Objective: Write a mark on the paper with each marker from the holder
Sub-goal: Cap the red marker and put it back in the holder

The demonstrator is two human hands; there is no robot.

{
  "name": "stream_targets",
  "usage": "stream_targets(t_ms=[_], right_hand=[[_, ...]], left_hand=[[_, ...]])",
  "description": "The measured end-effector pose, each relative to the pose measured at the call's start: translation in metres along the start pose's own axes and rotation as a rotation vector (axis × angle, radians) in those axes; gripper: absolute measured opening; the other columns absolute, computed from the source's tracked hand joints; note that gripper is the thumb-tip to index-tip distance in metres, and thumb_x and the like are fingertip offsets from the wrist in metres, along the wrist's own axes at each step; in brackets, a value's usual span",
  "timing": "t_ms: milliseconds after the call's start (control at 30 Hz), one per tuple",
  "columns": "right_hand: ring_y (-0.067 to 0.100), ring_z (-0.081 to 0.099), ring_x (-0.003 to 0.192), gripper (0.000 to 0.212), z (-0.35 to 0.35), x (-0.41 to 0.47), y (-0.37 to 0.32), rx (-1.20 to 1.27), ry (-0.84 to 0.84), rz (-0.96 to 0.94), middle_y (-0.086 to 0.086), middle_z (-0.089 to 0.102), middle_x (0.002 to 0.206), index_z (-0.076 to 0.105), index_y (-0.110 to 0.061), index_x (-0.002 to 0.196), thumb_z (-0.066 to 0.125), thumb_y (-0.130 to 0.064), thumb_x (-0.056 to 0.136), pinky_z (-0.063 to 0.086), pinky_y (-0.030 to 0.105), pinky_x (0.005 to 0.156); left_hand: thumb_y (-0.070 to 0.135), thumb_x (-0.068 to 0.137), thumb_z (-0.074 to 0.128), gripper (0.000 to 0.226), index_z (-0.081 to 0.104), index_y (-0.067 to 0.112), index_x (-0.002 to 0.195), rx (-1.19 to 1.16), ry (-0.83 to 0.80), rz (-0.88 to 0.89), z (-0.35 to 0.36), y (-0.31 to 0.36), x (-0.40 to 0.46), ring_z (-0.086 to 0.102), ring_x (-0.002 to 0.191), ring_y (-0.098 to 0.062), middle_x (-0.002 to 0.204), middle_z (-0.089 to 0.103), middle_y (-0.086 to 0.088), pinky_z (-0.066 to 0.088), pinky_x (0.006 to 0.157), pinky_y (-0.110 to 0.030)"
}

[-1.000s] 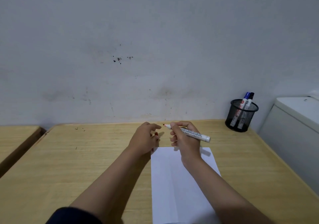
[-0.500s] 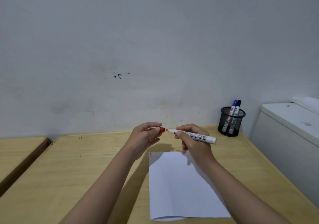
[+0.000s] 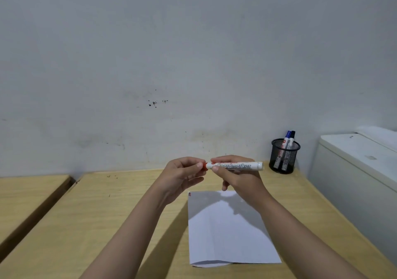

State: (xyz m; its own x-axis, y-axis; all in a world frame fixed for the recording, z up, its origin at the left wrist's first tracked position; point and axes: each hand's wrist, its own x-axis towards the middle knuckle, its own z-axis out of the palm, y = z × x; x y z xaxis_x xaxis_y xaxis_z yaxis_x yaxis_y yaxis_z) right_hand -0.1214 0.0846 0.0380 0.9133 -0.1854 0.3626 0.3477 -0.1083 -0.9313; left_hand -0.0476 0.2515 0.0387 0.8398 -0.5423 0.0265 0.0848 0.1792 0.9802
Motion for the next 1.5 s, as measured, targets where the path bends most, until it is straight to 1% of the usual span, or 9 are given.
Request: stream_targets(t_ms=[233,400,500,633,733,867,1067,1367,1500], right_hand=[[0.019,0.055,0.043,0.021,0.007,-0.002,-0.007,0.148,0.029,-0.044,-0.003,0.064,0.061,0.071,-0.015,0.082,0.076,-0.026,0.066,0.051,0.028,0.051],[0.016,0.057,0.044,0.006,0.008,-0.001,0.002,0.173,0.057,-0.054,-0.003,0.07,0.063,0.068,-0.012,0.086,0.067,-0.007,0.082,0.052,0.025,0.054],[0.011,0.056,0.05,0.007,0.007,0.003,0.005,0.257,0.057,0.057,0.001,0.065,0.066,0.069,-0.012,0.089,0.066,-0.008,0.083,0.054,0.023,0.054],[0.007,0.054,0.048,0.015,-0.007,0.012,0.004,0.193,0.095,0.309,0.005,0.06,0.065,0.068,-0.006,0.077,0.072,-0.02,0.08,0.055,0.022,0.052],[0.007,0.052,0.046,0.013,-0.028,0.018,0.001,-0.195,0.197,0.088,0.0,0.059,0.06,0.07,-0.009,0.076,0.079,-0.018,0.073,0.048,0.016,0.049],[0.01,0.06,0.078,0.03,-0.057,0.029,-0.002,-0.755,0.14,-0.212,-0.004,0.067,0.093,0.069,-0.017,0.1,0.077,-0.023,0.071,0.043,0.01,0.069],[0.009,0.066,0.072,0.034,-0.095,0.04,0.011,-0.68,0.121,-0.244,-0.007,0.069,0.081,0.064,-0.023,0.109,0.07,-0.017,0.076,0.056,0.039,0.074],[0.006,0.054,0.055,0.065,-0.196,0.078,-0.002,-0.511,0.413,-0.266,0.011,0.06,0.075,0.048,-0.036,0.126,0.066,0.001,0.076,0.049,0.014,0.059],[0.012,0.058,0.065,0.058,-0.241,0.109,-0.003,-0.518,0.593,-0.257,0.006,0.057,0.077,0.051,-0.035,0.123,0.063,-0.001,0.078,0.053,0.019,0.066]], left_hand=[[-0.001,0.081,0.062,0.008,0.069,0.0,0.083,0.016,0.049,0.162,0.008,0.007,-0.011,0.067,0.064,-0.011,0.067,0.072,-0.003,0.057,0.071,-0.022],[-0.002,0.08,0.064,0.01,0.072,0.003,0.08,0.004,0.117,0.235,0.018,0.001,-0.013,0.067,0.068,-0.016,0.07,0.072,-0.007,0.059,0.076,-0.026],[0.002,0.079,0.066,0.012,0.075,0.009,0.077,0.0,0.151,0.219,0.021,-0.002,-0.008,0.065,0.076,-0.021,0.074,0.072,-0.009,0.055,0.083,-0.03],[0.008,0.077,0.072,0.005,0.073,0.005,0.08,0.159,0.323,0.283,0.027,0.004,0.012,0.061,0.066,-0.013,0.07,0.068,-0.008,0.047,0.067,-0.026],[0.015,0.074,0.075,0.005,0.072,0.012,0.077,0.361,0.412,0.322,0.029,0.009,0.03,0.059,0.064,-0.014,0.069,0.068,-0.013,0.046,0.06,-0.024],[0.02,0.072,0.075,0.008,0.072,0.015,0.077,0.521,0.364,0.304,0.048,0.011,0.051,0.059,0.063,-0.016,0.069,0.068,-0.011,0.045,0.056,-0.023],[0.021,0.07,0.077,0.012,0.072,0.01,0.073,0.579,0.248,0.365,0.096,0.017,0.086,0.061,0.061,-0.015,0.072,0.072,-0.015,0.048,0.06,-0.028],[0.039,0.075,0.072,0.029,0.073,0.012,0.085,0.561,0.18,0.41,0.164,-0.009,0.164,0.068,0.078,-0.012,0.082,0.074,-0.002,0.051,0.069,-0.022],[0.038,0.078,0.069,0.036,0.067,0.012,0.103,0.765,0.151,0.375,0.173,-0.045,0.198,0.061,0.099,-0.017,0.107,0.066,-0.004,0.048,0.084,-0.028]])
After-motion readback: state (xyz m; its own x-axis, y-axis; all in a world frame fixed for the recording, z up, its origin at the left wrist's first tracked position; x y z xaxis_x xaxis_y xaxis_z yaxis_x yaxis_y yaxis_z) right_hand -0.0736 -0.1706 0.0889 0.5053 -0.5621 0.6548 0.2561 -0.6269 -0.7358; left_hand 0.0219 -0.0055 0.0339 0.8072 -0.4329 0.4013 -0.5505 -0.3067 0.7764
